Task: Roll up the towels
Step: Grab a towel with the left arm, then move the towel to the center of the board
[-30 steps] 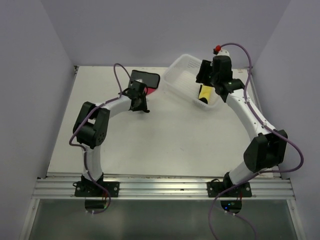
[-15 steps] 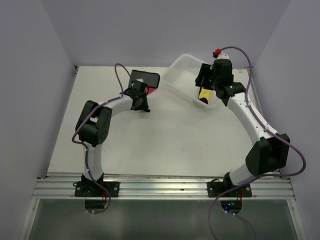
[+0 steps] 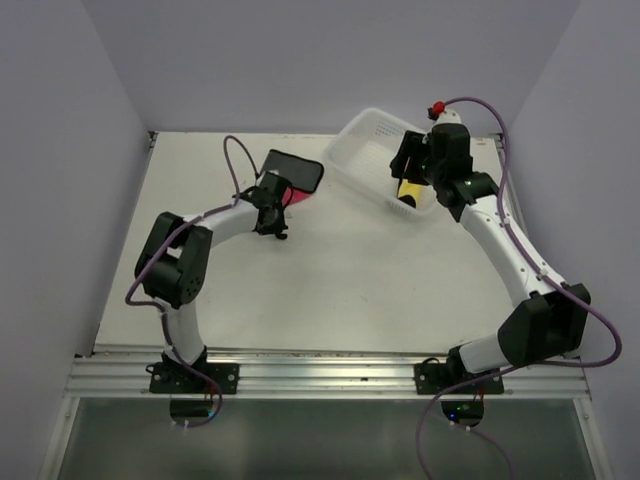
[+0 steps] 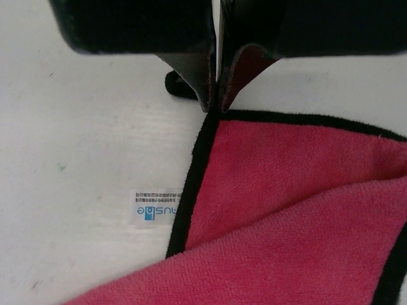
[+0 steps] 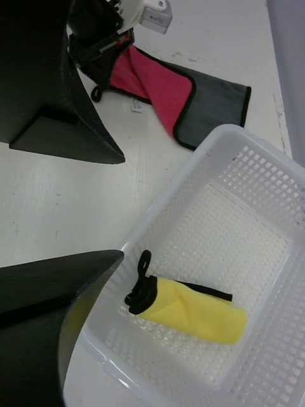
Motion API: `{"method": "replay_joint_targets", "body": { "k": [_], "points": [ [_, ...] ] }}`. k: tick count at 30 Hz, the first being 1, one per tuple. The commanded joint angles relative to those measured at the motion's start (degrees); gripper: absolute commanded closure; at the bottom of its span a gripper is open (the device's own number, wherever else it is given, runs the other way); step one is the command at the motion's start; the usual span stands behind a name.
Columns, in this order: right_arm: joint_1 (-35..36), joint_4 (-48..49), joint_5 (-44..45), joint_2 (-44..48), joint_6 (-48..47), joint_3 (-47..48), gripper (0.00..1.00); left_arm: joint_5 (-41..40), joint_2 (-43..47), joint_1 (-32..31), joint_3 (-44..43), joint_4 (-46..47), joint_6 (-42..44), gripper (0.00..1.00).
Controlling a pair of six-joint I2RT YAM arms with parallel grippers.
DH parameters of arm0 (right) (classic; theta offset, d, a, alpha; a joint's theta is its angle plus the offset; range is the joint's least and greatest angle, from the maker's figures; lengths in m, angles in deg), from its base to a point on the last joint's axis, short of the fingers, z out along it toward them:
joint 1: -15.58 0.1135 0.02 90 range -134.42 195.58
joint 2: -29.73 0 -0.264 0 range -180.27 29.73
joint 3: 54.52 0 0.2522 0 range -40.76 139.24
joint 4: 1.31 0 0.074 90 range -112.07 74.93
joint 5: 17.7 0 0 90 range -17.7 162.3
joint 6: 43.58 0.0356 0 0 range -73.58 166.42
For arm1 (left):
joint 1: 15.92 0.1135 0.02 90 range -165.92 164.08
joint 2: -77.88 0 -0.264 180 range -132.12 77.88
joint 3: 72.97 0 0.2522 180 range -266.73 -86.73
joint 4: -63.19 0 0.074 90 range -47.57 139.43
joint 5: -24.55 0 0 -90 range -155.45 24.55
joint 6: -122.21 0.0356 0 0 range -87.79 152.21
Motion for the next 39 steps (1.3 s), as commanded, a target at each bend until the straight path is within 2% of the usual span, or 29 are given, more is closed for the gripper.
{"method": "replay_joint_targets", "body": {
  "k": [1, 4, 8, 11, 14, 21, 27, 34, 39],
  "points": [
    [2.6, 0.5, -1.1, 5.1, -1.3, -1.5, 0.4, -4.1, 13.2, -1.0, 2.6, -5.2, -0.8, 1.0],
    [6.1, 0.8, 0.6, 7.3, -1.3, -3.4, 0.4, -5.0, 24.7, -4.7, 1.0, -4.4, -0.2, 1.0],
    [9.4, 1.0, 0.9, 9.4, -0.8, -7.1, 0.4, -6.2, 33.9, -10.2, -4.3, -6.1, 1.6, 1.0],
    [11.2, 0.8, 1.0, 10.8, -0.4, -8.8, 0.41, -7.3, 38.9, -10.8, -4.4, -7.7, 1.6, 1.0],
    [12.5, 0.9, 0.2, 12.1, 0.4, -10.9, 0.41, -9.4, 40.8, -10.8, -0.8, -9.5, 1.4, 1.0],
    [14.7, -0.2, -3.1, 13.6, 0.8, -14.8, 0.43, -9.5, 47.6, -10.7, 17.1, -9.6, -3.8, 1.0],
    [15.8, -1.2, -10.9, 14.0, 0.1, -18.5, 0.56, -6.6, 54.4, -10.8, 28.1, -11.0, -7.2, 1.0],
    [20.2, 1.7, -9.9, 11.9, 2.1, -26.4, 0.58, -6.7, 56.5, -10.8, 31.8, -11.6, -8.4, 1.0],
    [24.5, 3.8, -7.9, 5.9, 1.3, -26.5, 0.58, -6.0, 54.2, -10.8, 32.7, -9.9, -8.4, 1.0]
  ]
}}
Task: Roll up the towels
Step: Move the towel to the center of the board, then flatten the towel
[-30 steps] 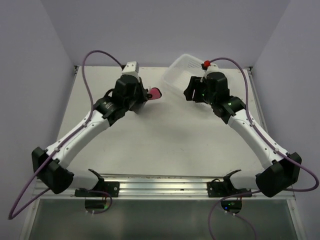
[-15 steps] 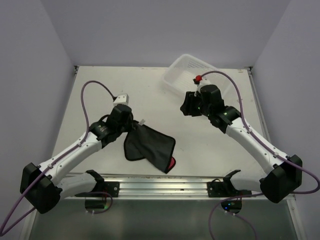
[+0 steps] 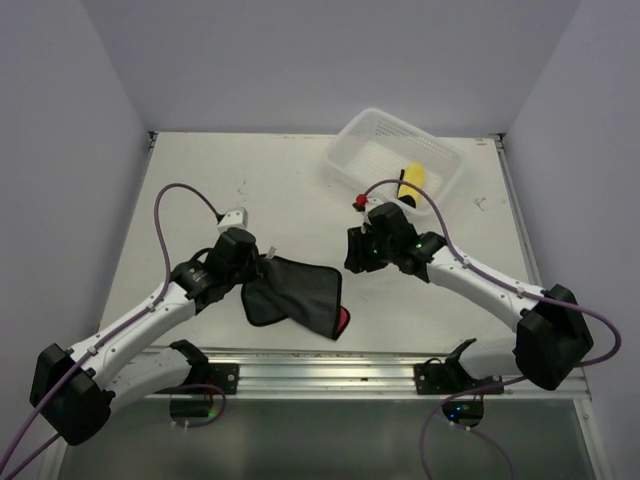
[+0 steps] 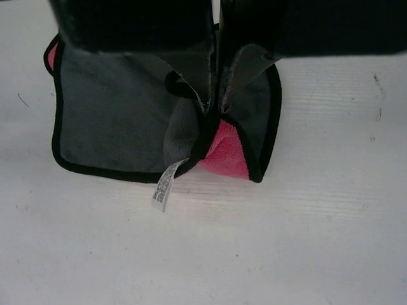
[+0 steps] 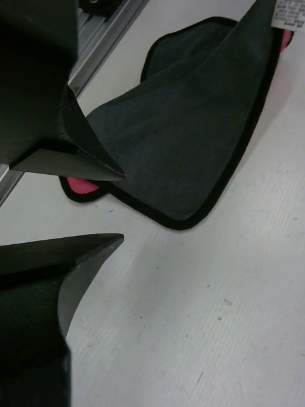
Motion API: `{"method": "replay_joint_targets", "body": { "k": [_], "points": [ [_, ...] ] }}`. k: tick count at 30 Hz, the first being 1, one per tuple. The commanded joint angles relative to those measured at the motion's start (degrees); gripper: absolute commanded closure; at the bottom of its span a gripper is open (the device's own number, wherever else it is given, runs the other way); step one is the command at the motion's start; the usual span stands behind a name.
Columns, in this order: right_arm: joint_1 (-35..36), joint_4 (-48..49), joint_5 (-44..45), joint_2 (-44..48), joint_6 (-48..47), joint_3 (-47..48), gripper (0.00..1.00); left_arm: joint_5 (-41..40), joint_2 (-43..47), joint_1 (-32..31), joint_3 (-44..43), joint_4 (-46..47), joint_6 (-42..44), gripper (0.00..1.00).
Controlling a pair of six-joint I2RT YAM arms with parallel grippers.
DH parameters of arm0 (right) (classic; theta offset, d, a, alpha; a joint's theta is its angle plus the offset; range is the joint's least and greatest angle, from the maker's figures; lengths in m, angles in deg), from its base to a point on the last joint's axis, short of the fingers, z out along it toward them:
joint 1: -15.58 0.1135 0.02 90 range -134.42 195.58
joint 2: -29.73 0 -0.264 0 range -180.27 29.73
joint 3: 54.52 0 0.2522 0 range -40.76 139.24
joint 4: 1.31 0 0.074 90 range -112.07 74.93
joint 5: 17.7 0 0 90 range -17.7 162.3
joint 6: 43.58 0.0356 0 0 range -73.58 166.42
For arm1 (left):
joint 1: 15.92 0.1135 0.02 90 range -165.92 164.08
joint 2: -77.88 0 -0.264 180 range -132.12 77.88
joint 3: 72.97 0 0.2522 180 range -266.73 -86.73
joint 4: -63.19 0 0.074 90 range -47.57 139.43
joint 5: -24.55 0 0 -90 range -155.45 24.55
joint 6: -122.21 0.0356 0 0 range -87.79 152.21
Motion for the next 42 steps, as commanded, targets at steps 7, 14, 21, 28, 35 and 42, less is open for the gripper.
{"method": "replay_joint_targets", "body": {
  "k": [7, 14, 21, 28, 35, 42],
  "points": [
    [5.4, 6.5, 4.4, -14.0, 0.1, 2.0, 0.55, 1.1, -1.3, 0.0, 1.6, 3.3, -0.7, 1.0],
    [6.3, 7.1, 11.3, -19.4, -0.8, 4.0, 0.56, 1.3, -0.3, 0.0, 2.2, 3.9, -0.5, 1.0],
    [6.3, 7.9, 12.4, -24.7, -0.1, 7.6, 0.59, 1.3, -0.6, 0.0, 2.0, 4.7, 0.0, 1.0],
    [7.1, 7.9, 13.4, -27.2, -0.4, 8.6, 0.64, 1.2, -1.3, 0.0, 2.3, 5.3, 0.6, 1.0],
    [7.4, 6.7, 16.4, -27.3, -0.9, 7.8, 0.98, 1.1, -2.6, 0.1, 2.4, 6.6, 0.7, 1.0],
    [7.3, 1.6, 19.1, -19.0, -3.2, 11.4, 1.0, -2.7, 1.6, 0.2, 0.9, 5.8, -1.9, 1.0]
  ]
}}
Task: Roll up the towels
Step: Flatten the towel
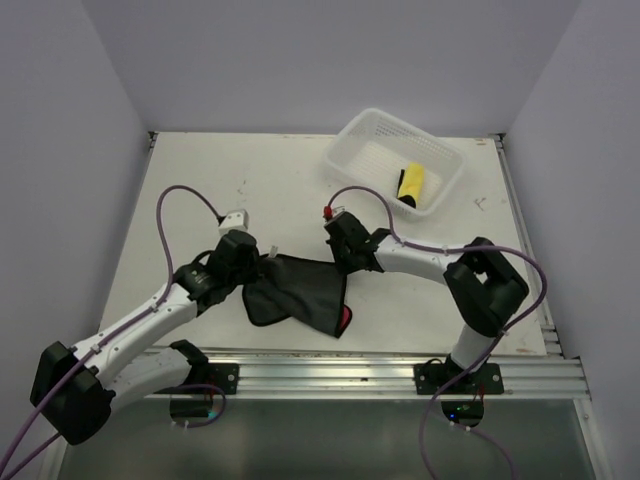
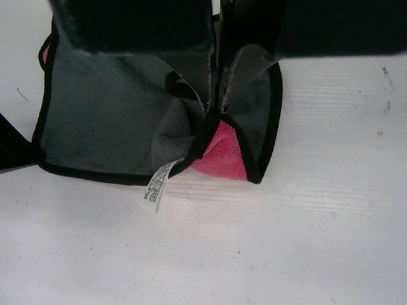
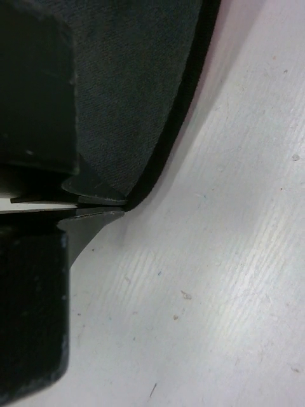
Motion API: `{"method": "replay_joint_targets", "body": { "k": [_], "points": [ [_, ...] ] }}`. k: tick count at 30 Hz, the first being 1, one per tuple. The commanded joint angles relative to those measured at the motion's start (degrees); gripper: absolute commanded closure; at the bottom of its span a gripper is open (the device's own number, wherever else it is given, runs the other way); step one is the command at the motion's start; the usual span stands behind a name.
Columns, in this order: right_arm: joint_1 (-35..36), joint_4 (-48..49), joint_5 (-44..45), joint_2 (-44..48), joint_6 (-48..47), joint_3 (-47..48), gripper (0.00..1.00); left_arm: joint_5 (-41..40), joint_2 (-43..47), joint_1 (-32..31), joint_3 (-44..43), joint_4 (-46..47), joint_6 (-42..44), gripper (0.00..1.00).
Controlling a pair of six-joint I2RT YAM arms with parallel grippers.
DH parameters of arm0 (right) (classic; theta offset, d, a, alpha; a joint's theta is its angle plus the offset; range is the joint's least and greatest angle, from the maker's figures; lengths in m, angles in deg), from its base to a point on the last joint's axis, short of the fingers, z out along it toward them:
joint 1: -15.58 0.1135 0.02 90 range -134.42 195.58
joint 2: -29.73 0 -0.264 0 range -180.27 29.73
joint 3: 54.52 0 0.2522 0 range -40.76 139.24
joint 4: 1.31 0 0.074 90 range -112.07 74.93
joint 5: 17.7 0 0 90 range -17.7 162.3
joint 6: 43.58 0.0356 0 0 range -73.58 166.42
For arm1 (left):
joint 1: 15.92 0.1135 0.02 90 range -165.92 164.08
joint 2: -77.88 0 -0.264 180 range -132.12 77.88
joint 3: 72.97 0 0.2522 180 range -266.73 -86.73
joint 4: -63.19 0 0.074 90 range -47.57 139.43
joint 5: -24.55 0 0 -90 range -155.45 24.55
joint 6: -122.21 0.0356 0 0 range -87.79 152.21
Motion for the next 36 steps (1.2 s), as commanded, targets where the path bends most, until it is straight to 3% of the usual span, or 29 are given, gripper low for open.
{"method": "replay_joint_targets", "body": {
  "k": [1, 10, 17, 20, 24, 36],
  "points": [
    [0.1, -3.4, 3.4, 7.7, -2.0, 3.8, 1.0, -3.2, 3.7, 0.2, -2.1, 2.0, -1.9, 1.0],
    [0.2, -8.9, 1.7, 23.1, -2.0, 4.4, 1.0, -2.7, 8.6, 1.3, -5.9, -1.0, -4.5, 1.0],
    [0.8, -13.6, -1.5, 37.6, -4.1, 3.4, 1.0, 1.5, 19.0, 1.3, -5.0, -1.5, -2.2, 1.0],
    [1.0, -17.3, -4.2, 40.9, -4.1, 3.9, 1.0, 3.2, 22.9, 1.3, -4.9, -3.4, -1.4, 1.0],
    [1.5, -22.6, -10.7, 45.2, -4.2, 4.1, 1.0, 11.3, 25.8, 1.3, -5.2, -3.4, 3.6, 1.0],
    [1.9, -27.2, -20.1, 52.6, -0.6, 6.2, 1.0, 21.1, 32.4, 1.3, -11.4, -7.1, 11.0, 1.0]
  ]
}}
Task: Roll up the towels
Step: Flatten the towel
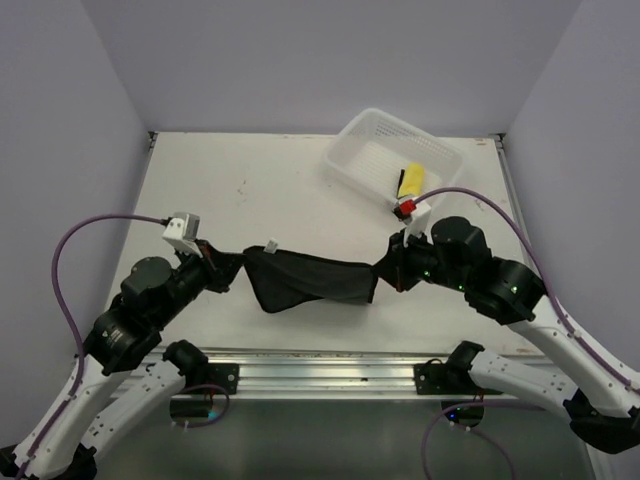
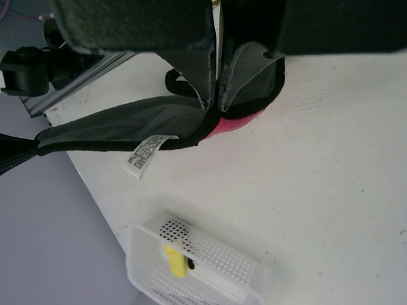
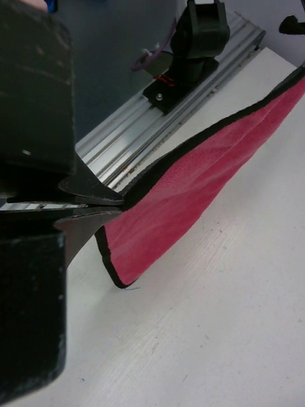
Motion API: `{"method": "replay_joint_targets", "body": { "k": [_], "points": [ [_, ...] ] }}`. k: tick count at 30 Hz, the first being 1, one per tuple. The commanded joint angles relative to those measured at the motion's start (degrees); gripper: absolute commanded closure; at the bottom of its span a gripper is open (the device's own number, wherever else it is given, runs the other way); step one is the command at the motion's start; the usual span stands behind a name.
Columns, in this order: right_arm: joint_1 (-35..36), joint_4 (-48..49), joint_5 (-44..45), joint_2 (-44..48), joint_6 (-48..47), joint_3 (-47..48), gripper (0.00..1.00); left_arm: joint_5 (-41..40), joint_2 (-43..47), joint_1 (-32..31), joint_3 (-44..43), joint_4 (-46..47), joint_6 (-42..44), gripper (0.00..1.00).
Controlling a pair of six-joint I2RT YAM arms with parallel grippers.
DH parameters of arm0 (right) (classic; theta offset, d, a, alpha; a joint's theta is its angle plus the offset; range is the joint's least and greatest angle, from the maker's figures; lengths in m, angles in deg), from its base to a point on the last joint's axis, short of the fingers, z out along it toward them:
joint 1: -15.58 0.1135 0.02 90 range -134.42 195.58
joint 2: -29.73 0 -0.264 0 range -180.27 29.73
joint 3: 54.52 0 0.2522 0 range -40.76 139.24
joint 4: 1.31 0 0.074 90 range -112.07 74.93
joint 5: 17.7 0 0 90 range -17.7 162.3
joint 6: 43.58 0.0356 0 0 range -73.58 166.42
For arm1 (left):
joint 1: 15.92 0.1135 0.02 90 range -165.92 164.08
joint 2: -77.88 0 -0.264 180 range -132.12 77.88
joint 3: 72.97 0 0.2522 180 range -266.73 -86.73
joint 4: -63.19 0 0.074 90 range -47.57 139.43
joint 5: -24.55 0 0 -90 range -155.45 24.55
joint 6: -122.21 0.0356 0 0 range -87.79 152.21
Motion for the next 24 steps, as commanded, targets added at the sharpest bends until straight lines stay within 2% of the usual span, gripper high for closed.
{"method": "replay_joint_targets", "body": {
  "k": [1, 6, 11, 17, 21, 24],
  "points": [
    [0.2, -1.9, -5.5, 1.3, 1.6, 3.5, 1.0, 6.2, 1.7, 0.2, -3.1, 0.5, 4.2, 1.0],
    [0.2, -1.1, -10.3, 4.4, 5.2, 4.2, 1.0, 11.3, 4.7, 0.2, -3.0, 1.7, 5.2, 1.0],
    [0.2, -0.8, -13.9, 6.1, 9.3, 5.3, 1.0, 12.9, 9.2, 0.2, -3.0, 2.6, 5.4, 1.0],
    [0.2, -1.8, -6.8, 4.1, 10.4, 5.5, 1.0, 9.5, 10.3, 0.2, -0.9, 2.6, 5.6, 1.0],
    [0.1, -2.4, 2.5, -1.2, 11.1, 3.8, 1.0, -2.6, 4.7, 0.2, 1.7, -1.7, 4.2, 1.0],
    [0.1, -0.1, 6.1, -7.4, 10.7, 3.8, 1.0, -12.3, 0.5, 0.2, 3.5, -0.1, 2.9, 1.0]
  ]
}}
